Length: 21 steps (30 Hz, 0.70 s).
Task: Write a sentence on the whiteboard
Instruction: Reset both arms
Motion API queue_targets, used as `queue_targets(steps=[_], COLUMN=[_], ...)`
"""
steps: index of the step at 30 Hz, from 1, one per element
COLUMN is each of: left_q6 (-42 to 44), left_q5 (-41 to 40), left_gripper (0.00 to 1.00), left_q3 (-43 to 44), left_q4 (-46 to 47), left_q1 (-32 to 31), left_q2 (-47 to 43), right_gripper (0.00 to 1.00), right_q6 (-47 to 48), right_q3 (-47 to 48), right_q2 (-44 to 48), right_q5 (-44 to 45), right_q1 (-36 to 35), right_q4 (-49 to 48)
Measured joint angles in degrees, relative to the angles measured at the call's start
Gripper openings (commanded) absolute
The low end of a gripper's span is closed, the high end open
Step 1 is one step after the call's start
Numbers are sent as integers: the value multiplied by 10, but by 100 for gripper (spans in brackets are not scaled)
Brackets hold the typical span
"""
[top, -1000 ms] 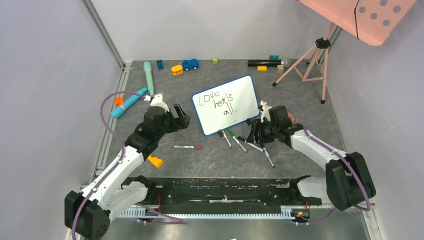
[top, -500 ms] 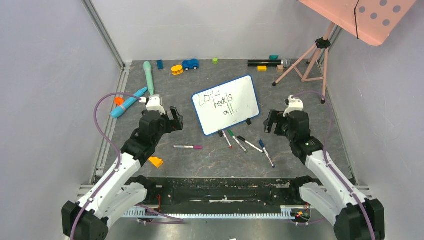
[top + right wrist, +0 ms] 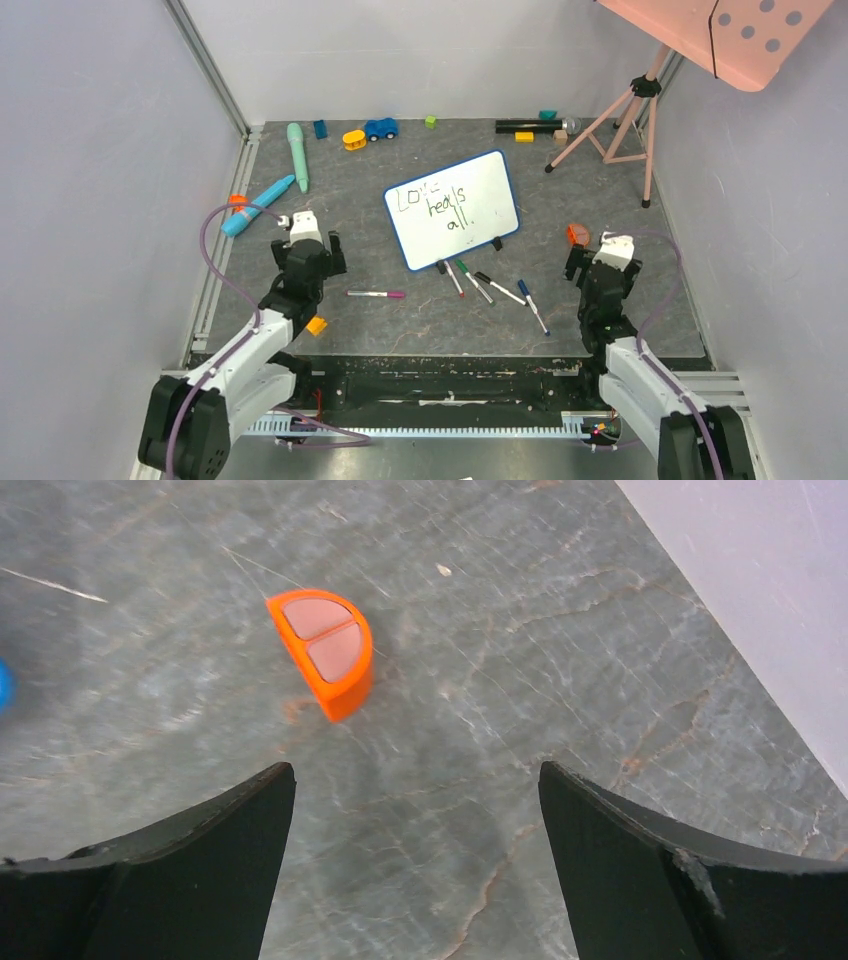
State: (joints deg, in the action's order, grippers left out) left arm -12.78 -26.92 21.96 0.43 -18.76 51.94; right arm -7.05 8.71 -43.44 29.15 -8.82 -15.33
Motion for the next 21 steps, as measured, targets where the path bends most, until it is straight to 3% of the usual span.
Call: queue_targets(steps=[6,12,18,21], left_q6=[40,78,132,144], left_q5=[-9,19,74,116], left_gripper=[100,100,96,96], left_q3=[-103,-95,-84,-70], left_q4=[170,274,377,423], left_q1=[36,54,73,89], left_q2=[24,126,194,238], right_gripper=[93,91,95,98], right_q6=[67,105,151,160], right_q3=[-82,-82,-82,-82], right_q2=[-94,-207,-333,-355], right_q5=[15,-22,-90,-103], right_q1=[1,0,14,19], right_q4=[-211,-429,-569,-591])
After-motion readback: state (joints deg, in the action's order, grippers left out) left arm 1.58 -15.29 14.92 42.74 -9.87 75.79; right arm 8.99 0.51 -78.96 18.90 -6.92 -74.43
